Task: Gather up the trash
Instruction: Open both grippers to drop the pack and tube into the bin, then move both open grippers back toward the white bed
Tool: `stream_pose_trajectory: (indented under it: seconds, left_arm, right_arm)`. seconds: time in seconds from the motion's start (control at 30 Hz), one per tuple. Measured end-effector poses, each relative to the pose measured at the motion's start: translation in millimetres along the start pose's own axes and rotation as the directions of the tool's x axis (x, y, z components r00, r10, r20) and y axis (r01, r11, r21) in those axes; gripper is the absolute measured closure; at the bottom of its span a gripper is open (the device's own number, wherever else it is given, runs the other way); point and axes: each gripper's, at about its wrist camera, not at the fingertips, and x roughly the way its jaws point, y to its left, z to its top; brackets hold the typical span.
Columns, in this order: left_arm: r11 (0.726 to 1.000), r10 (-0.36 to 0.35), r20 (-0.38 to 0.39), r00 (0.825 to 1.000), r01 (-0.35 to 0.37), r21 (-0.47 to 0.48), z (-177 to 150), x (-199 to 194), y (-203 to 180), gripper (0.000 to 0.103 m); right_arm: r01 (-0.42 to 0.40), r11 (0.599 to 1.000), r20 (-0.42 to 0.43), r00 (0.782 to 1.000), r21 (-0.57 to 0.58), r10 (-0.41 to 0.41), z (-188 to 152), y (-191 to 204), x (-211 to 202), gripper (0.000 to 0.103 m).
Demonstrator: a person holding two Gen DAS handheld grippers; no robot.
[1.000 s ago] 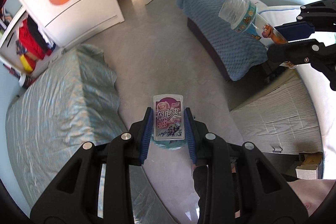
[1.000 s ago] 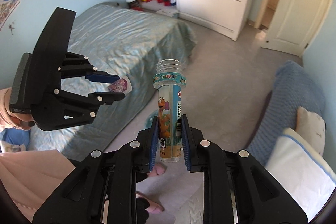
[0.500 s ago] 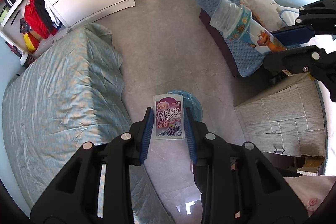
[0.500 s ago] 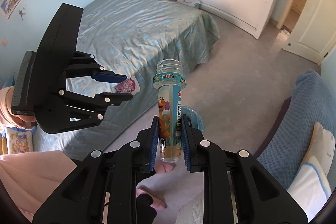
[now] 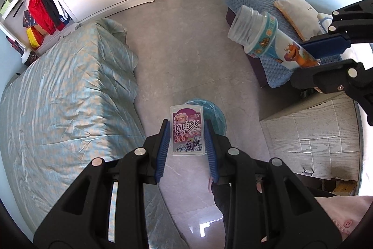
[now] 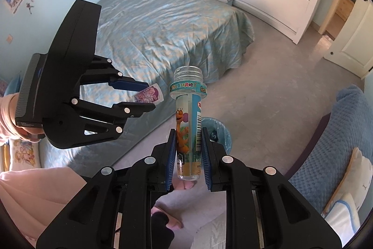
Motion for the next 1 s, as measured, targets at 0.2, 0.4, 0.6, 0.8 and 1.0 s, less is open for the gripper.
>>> stream_pose_trajectory:
  seconds: [0.2, 0.4, 0.6, 0.8, 1.0]
  left_arm:
    - [0.999, 0.04, -0.022, 0.999, -0.04, -0.009, 3.1, 14.3, 2.9, 0.007]
    - [0.999, 0.018, -0.069, 0.997, -0.021, -0.033, 1.4, 27.9, 9.6, 0.007]
    - [1.0, 0.024, -0.074, 0.997, -0.025, -0.019, -0.2, 27.7, 8.0, 0.007]
    - [1.0, 0.019, -0.074, 0.997, -0.02, -0.017, -0.9, 24.9, 8.2, 0.007]
    - [1.0, 0.004, -0.075, 0.997, -0.006, -0.03, -1.9, 22.6, 9.7, 0.007]
  right_arm:
    - [0.02, 0.999, 0.019, 1.0, 0.046, -0.021, 4.5, -15.5, -5.0, 0.005]
    - [0.014, 0.989, 0.042, 0.999, 0.149, -0.021, 1.3, -45.1, -14.6, 0.006]
    - [0.003, 0.99, 0.031, 0.999, 0.142, -0.007, -4.1, -46.0, -11.4, 0.006]
    - [-0.01, 0.992, 0.02, 1.0, 0.122, 0.008, -4.1, -40.4, -6.8, 0.006]
    - [-0.021, 0.993, 0.014, 1.0, 0.116, 0.019, -6.5, -38.5, -6.3, 0.006]
